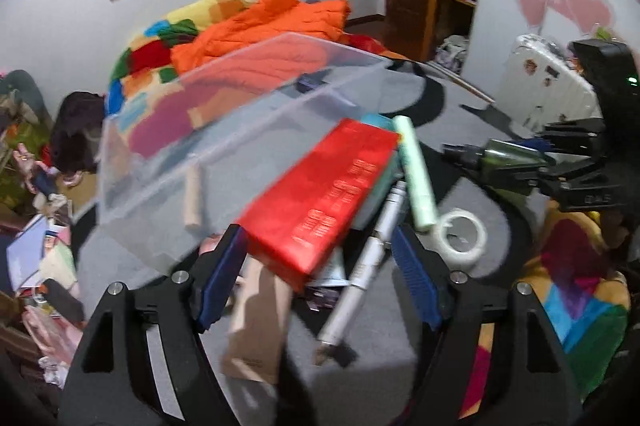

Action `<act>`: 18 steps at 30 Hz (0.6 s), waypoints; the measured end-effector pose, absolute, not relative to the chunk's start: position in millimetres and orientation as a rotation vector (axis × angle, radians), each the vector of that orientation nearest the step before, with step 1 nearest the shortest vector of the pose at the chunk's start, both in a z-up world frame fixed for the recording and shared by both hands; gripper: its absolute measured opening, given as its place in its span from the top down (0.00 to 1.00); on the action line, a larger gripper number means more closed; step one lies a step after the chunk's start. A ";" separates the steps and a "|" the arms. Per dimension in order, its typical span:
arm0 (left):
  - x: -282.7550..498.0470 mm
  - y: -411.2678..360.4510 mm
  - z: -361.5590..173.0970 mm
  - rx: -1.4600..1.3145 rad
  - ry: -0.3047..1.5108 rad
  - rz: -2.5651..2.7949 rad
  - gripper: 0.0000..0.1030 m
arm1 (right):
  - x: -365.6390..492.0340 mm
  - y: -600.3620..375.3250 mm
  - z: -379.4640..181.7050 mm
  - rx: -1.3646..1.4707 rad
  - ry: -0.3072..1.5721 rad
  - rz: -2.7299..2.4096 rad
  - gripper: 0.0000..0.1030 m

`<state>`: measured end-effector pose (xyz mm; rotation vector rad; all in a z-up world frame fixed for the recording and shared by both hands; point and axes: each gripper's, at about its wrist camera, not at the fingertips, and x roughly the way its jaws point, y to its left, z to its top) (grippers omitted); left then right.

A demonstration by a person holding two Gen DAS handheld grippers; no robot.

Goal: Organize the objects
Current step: 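Grasp the green pump bottle with the right tool while the left tool grasps the red box, then lower the green bottle and red box into the clear box and release both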

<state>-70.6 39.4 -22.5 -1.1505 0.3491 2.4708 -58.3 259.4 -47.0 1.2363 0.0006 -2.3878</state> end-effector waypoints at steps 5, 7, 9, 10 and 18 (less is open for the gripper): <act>-97.2 29.1 -31.8 -1.228 0.309 2.446 0.25 | -60.8 262.5 -35.6 1.190 -0.055 -2.383 0.62; -105.2 30.9 -38.4 -1.250 0.329 2.444 0.24 | -62.7 261.7 -29.7 1.169 -0.059 -2.390 0.63; -108.9 33.2 -43.4 -1.260 0.320 2.429 0.24 | -64.9 260.3 -23.9 1.149 -0.060 -2.393 0.62; -109.7 34.4 -45.3 -1.259 0.310 2.422 0.24 | -66.5 259.0 -20.2 1.138 -0.058 -2.393 0.62; -95.1 42.1 -40.7 -1.183 0.325 2.403 0.34 | -85.3 239.6 16.5 1.007 -0.004 -2.407 0.63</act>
